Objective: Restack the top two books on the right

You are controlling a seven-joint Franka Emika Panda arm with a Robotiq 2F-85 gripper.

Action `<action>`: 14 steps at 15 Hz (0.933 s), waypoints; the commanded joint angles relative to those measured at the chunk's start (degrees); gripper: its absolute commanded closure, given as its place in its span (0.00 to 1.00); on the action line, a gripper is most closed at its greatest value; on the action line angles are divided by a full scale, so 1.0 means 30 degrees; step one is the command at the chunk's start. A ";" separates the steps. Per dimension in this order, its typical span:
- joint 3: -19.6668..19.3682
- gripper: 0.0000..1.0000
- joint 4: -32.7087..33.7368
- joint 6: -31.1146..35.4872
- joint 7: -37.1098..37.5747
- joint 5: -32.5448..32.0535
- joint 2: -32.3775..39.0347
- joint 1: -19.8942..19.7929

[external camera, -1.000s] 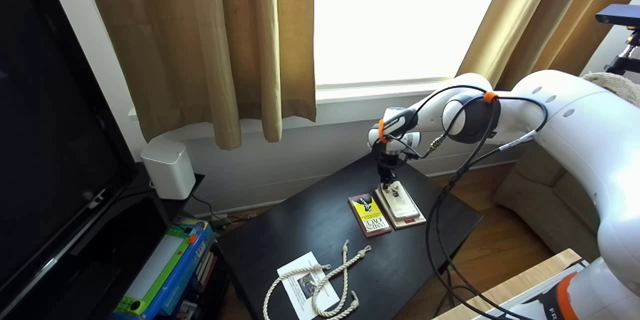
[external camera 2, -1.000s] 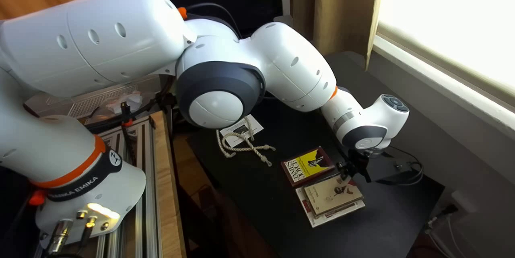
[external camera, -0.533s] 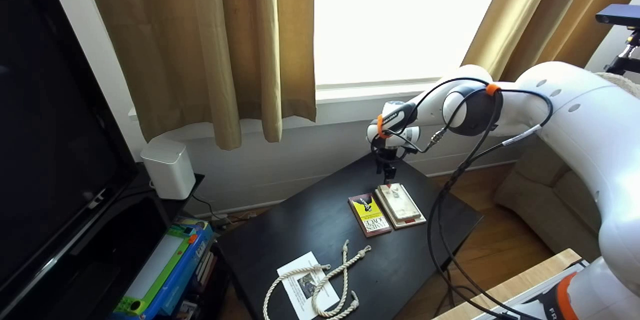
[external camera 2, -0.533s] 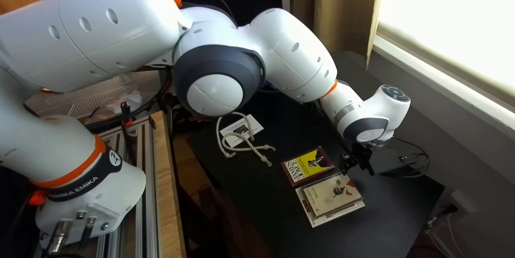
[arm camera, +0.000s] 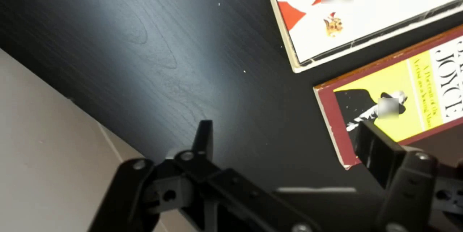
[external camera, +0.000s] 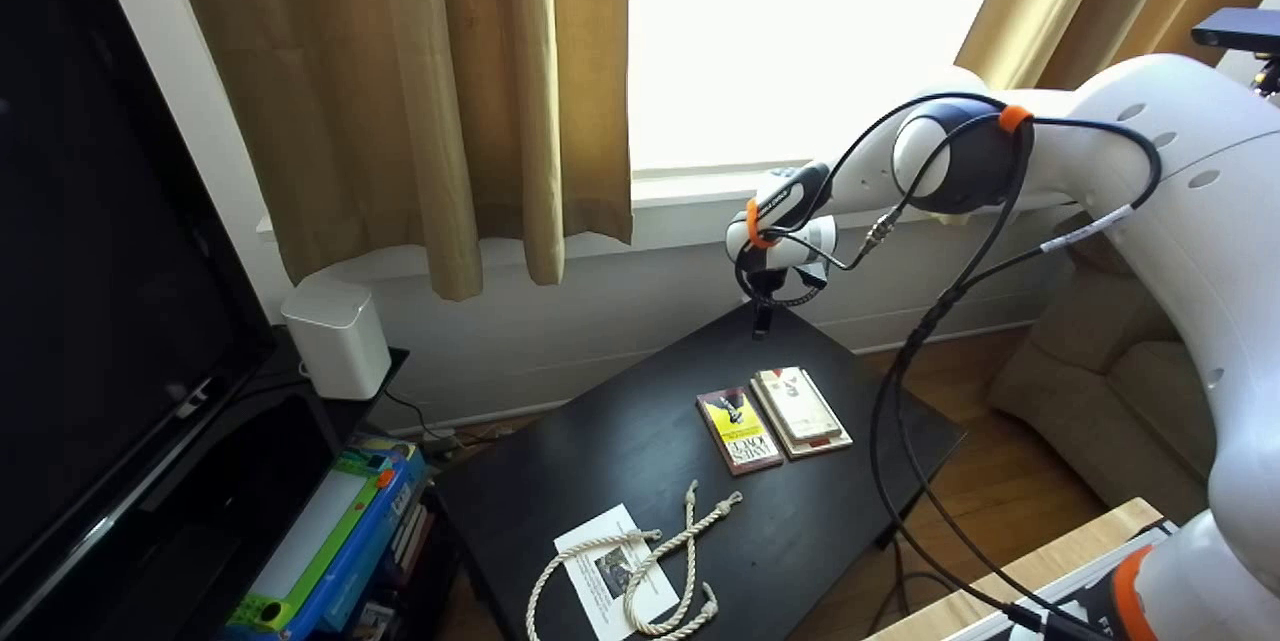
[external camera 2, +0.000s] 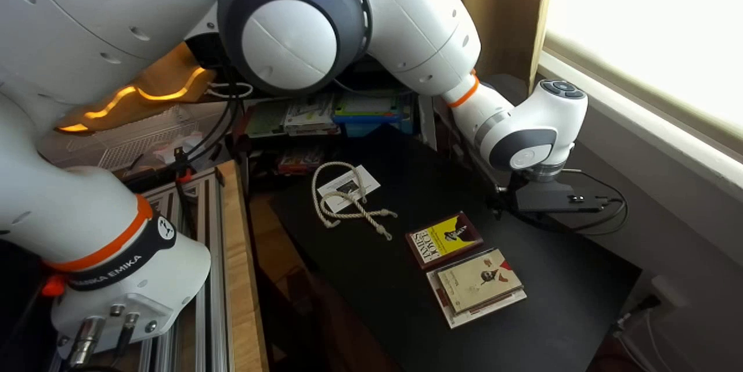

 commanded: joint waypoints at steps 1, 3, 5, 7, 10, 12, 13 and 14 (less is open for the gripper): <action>-0.0563 0.00 -0.4301 0.2109 0.4220 -0.0348 -0.2729 0.0771; -0.0522 0.00 -0.5925 0.2563 0.6348 -0.0428 -0.3869 0.0934; -0.0083 0.00 -0.7506 0.2806 0.7562 -0.0509 -0.4870 0.0624; 0.0371 0.00 -0.8859 0.3294 0.8700 -0.0280 -0.5688 0.0175; 0.0660 0.00 -1.0481 0.3939 1.0580 -0.0143 -0.6680 -0.0297; 0.0183 0.00 -1.1502 0.4195 1.2263 -0.0488 -0.7366 0.0031; 0.0072 0.00 -1.1948 0.4247 1.3000 -0.0566 -0.7693 0.0071; -0.0048 0.00 -1.2411 0.4123 1.3747 -0.0674 -0.8096 0.0173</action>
